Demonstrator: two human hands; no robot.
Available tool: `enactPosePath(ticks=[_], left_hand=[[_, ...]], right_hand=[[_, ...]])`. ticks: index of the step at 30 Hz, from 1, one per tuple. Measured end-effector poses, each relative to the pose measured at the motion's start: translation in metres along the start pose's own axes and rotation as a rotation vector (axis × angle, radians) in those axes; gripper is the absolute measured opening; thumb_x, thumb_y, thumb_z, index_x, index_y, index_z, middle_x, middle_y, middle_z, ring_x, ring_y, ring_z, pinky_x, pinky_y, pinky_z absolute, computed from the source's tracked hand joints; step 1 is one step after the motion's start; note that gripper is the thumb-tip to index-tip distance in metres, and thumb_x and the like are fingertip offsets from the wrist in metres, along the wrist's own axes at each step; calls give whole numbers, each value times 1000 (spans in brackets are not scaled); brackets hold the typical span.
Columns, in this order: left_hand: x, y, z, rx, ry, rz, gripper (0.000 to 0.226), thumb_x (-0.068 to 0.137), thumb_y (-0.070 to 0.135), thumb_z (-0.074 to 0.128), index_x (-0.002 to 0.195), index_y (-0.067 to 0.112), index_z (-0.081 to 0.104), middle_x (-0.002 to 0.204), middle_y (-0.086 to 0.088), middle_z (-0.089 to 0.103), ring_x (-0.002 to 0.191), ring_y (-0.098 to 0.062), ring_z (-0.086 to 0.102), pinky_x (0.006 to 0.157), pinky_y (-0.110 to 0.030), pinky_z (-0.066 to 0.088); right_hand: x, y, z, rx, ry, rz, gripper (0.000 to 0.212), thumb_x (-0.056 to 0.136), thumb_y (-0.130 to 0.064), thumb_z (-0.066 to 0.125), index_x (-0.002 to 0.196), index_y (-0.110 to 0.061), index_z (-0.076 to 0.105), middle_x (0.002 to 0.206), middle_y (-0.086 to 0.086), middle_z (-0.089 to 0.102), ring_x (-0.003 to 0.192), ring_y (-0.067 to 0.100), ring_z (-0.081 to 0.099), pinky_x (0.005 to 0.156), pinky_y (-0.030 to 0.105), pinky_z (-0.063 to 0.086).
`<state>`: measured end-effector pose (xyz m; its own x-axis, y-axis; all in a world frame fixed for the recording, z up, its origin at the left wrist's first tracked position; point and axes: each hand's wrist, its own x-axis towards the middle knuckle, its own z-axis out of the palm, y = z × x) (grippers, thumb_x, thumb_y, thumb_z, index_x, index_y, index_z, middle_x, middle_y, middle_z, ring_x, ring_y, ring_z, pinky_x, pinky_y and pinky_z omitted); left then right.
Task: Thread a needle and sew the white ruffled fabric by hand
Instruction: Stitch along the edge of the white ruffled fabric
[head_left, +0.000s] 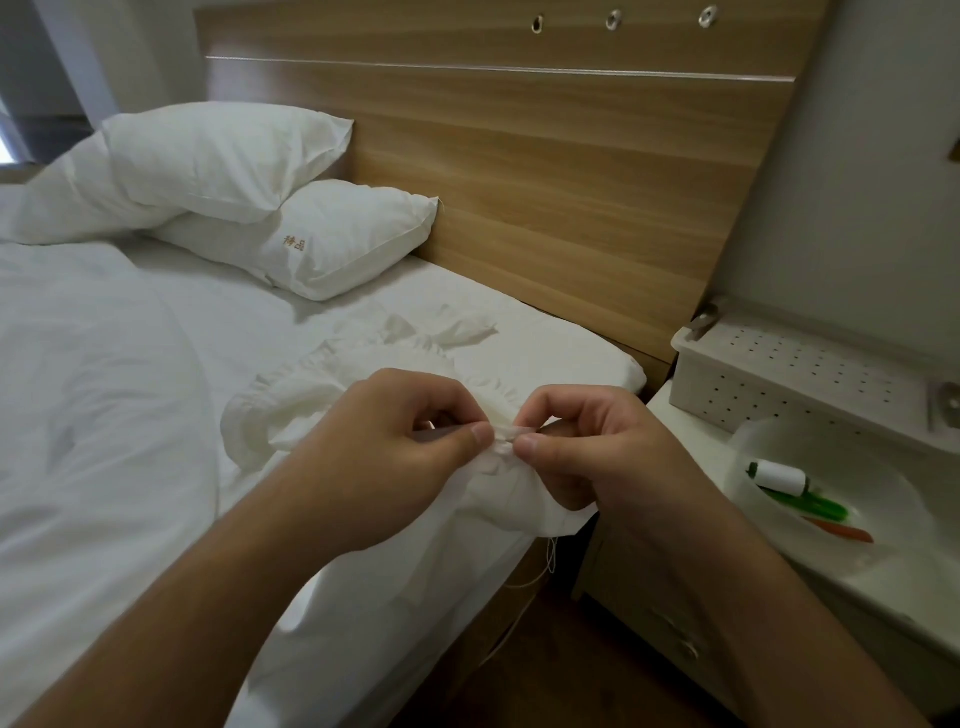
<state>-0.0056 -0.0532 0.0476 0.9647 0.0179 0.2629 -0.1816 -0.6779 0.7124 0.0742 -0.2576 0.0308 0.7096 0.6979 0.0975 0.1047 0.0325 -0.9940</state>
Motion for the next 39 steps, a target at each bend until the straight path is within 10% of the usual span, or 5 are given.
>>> enactPosePath(ticks=[39], left_hand=[[-2,-6,7,-448,-63,-39,20,92,36,81,88,17,82,85,-14,77,81,-24,70,78,-40,53]], right_hand=[[3,13,3,204,-104,-44,14,92,-12,63,94,1,63,60,8,28,54,20,22,52,30,21]])
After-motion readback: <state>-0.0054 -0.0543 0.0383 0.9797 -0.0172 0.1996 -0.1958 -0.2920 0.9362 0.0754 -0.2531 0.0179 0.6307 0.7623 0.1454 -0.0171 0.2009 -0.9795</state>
